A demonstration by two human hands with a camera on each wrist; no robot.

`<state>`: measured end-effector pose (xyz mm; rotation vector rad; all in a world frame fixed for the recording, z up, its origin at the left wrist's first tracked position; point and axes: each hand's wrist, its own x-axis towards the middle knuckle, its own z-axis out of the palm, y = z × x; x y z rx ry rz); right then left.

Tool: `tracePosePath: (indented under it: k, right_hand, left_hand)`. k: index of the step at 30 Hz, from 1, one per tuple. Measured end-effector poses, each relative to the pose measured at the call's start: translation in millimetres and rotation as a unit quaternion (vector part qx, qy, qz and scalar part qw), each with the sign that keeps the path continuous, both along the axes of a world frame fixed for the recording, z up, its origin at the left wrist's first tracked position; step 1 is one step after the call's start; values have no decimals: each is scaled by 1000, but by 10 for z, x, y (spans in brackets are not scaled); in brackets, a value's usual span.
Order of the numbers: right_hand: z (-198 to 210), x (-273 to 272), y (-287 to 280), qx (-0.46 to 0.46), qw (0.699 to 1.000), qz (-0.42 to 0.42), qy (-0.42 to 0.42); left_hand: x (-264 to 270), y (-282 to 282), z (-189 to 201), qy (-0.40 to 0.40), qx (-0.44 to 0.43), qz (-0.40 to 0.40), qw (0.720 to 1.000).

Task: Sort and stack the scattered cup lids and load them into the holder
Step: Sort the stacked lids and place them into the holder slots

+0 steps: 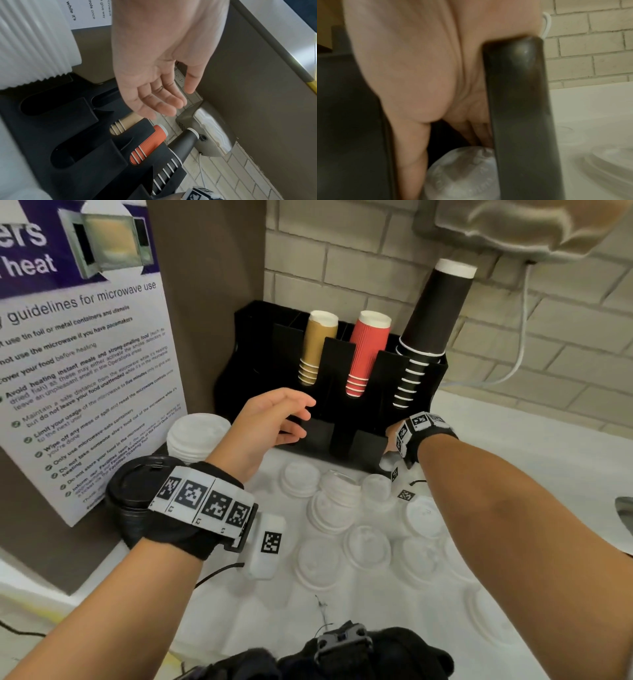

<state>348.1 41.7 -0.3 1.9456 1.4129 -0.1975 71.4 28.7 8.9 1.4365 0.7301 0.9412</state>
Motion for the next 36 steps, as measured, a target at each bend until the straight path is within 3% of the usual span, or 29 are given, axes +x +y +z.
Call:
tracePosePath:
  k: [4, 9, 11, 15, 17, 18, 19, 21, 22, 23, 25, 27, 33, 36]
  right_hand:
    - [-122, 72, -46, 87, 996, 10, -9]
    - [-26, 83, -92, 135, 989, -18, 65]
    - [85, 70, -103, 206, 972, -36, 108]
    - [554, -33, -304, 297, 948, -86, 80]
    - [683, -90, -539, 371, 918, -77, 119]
    - [687, -173, -684, 403, 893, -72, 187]
    - [636, -284, -832, 425, 855, -58, 292]
    - [489, -615, -1099, 406, 746, -52, 526]
    - [412, -771, -1192, 386, 701, -56, 597]
    - [329, -889, -1237, 375, 676, -62, 631]
    - [160, -1044, -1269, 383, 657, -79, 645]
    - [47, -1128, -1292, 406, 657, -96, 628]
    - [-102, -1317, -1322, 454, 634, -60, 623]
    - [-129, -1349, -1319, 465, 626, -36, 625]
  left_hand:
    - [18, -10, -7, 3, 0, -8, 1000]
    - [67, -16, -58, 12, -12, -15, 1000]
    - [99, -22, -84, 22, -18, -25, 999]
    - [198, -66, -149, 42, -52, -50, 997]
    - [257, -106, -165, 41, -89, -53, 994]
    - [285, -141, -163, 34, -111, -56, 992]
    - [309, -175, -158, 26, -129, -62, 989]
    - [350, -254, -157, 7, -152, -94, 984]
    - [356, -297, -157, -6, -163, -121, 979]
    - [352, -343, -150, -25, -179, -147, 973]
    - [321, -416, -141, -72, -224, -174, 956]
    - [286, -438, -175, -106, -255, -164, 947]
    - [186, -449, -271, -103, -252, -80, 959]
    - [124, -446, -295, -99, -255, -82, 958]
